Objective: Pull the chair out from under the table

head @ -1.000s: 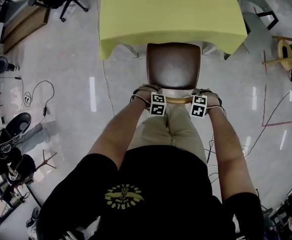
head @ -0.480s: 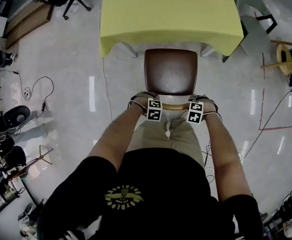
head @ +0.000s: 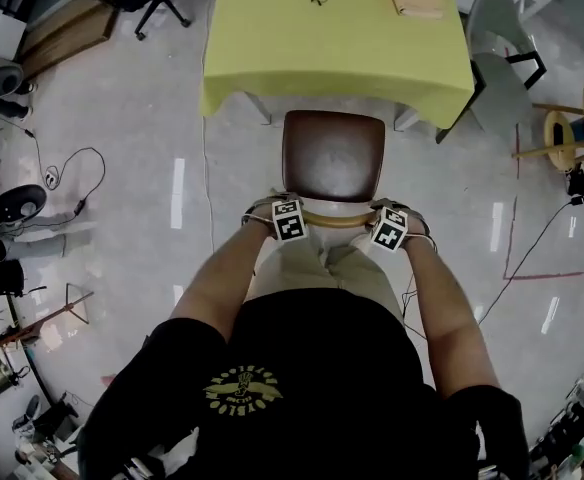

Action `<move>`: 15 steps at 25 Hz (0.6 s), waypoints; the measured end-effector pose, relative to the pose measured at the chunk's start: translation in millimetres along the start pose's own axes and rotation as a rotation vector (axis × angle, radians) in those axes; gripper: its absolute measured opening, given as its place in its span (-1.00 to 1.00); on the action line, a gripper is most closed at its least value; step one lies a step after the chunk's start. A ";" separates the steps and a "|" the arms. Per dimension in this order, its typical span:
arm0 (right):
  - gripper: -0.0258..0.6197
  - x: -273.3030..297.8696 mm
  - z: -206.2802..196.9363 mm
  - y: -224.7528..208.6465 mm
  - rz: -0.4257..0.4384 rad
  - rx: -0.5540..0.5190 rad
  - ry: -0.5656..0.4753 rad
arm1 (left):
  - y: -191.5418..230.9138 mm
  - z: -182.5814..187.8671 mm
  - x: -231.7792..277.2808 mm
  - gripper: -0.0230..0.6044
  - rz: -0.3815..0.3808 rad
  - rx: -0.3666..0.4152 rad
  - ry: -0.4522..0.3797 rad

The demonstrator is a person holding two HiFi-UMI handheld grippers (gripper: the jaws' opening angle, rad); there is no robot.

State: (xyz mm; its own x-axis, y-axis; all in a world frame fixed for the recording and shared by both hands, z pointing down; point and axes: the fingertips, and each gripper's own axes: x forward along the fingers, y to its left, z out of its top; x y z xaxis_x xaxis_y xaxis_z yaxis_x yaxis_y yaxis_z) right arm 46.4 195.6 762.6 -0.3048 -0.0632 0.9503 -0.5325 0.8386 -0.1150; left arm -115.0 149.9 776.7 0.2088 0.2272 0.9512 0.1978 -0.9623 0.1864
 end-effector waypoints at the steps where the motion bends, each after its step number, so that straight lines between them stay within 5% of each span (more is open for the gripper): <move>1: -0.30 -4.6 -2.3 -4.4 -0.007 0.032 -0.017 | 1.4 0.9 -4.3 -0.27 0.003 -0.047 -0.025; 5: -0.40 -27.9 1.3 -13.0 -0.036 0.178 -0.120 | 6.8 1.8 -26.5 -0.35 0.041 -0.250 -0.139; 9: -0.59 -55.5 19.9 -27.4 -0.095 0.336 -0.284 | 29.7 3.6 -62.2 -0.76 0.157 -0.469 -0.295; 15: -0.88 -87.8 24.6 -36.6 -0.206 0.479 -0.409 | 48.9 14.6 -121.8 -0.90 0.345 -0.629 -0.502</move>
State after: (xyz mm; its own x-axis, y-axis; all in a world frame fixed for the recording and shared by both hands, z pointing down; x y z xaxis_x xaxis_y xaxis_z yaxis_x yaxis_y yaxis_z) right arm 73.3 157.2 676.2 -0.3838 -0.4764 0.7911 -0.8757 0.4596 -0.1481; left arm -116.8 77.3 666.4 0.5861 -0.1951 0.7864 -0.4884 -0.8595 0.1507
